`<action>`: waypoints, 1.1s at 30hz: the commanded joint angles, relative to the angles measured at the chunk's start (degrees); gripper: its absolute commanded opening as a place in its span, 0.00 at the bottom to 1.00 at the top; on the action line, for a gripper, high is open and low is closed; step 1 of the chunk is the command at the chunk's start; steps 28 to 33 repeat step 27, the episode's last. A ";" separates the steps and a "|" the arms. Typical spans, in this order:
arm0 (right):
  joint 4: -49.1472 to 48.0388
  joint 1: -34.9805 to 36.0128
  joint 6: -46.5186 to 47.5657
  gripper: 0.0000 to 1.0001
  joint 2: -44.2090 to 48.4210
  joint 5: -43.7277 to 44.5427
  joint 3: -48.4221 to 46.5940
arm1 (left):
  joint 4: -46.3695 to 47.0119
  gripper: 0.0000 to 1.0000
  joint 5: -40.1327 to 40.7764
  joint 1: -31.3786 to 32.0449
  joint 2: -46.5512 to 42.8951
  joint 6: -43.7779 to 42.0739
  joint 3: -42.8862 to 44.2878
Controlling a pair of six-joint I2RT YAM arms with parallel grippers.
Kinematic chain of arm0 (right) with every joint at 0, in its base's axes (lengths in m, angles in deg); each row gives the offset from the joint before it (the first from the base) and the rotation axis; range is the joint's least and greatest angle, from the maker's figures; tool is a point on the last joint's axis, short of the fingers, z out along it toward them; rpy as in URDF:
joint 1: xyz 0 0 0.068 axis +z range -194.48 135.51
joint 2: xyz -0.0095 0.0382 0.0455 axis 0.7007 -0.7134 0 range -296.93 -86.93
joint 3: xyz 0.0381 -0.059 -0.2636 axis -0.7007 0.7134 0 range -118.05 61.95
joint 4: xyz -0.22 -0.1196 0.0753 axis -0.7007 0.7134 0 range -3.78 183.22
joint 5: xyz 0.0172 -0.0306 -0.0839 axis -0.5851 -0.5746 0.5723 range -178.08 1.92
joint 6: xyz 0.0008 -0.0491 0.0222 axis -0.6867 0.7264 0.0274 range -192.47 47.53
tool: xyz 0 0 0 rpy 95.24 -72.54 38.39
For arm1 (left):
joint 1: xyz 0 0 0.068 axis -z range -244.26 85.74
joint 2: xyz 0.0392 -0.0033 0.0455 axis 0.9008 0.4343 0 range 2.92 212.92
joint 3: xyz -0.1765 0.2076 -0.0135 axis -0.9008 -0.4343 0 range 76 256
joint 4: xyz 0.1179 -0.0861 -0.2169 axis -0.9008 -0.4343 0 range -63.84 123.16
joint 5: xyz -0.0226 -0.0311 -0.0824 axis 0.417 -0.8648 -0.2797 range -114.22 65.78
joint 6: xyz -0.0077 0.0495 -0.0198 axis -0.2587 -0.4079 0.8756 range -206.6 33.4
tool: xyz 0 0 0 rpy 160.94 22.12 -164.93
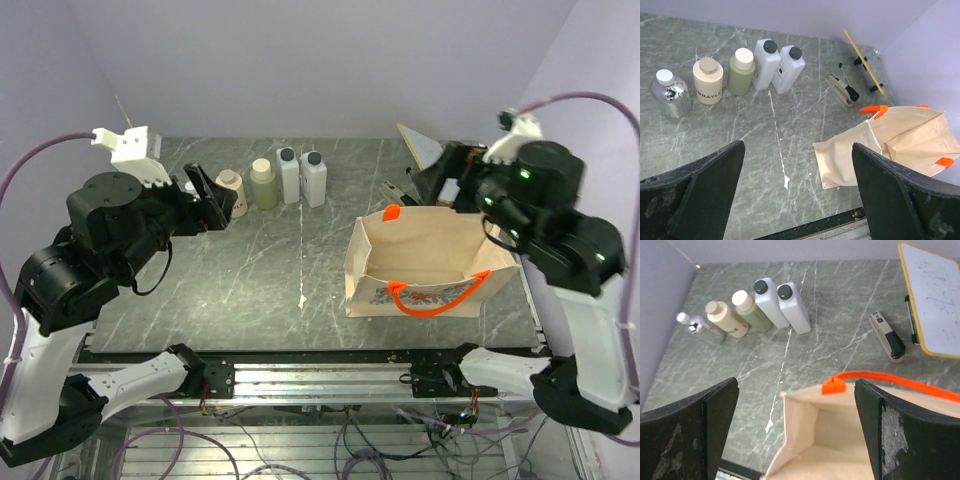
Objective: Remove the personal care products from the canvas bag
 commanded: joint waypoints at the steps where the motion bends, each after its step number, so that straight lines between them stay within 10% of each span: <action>1: 9.12 0.01 -3.30 1.00 3.73 1.36 -3.82 | -2.31 0.99 1.27 0.33 0.11 2.22 4.02; 33: 13.66 0.04 -7.87 1.00 6.35 4.41 -8.24 | -3.62 0.99 2.82 0.33 -1.20 2.84 6.59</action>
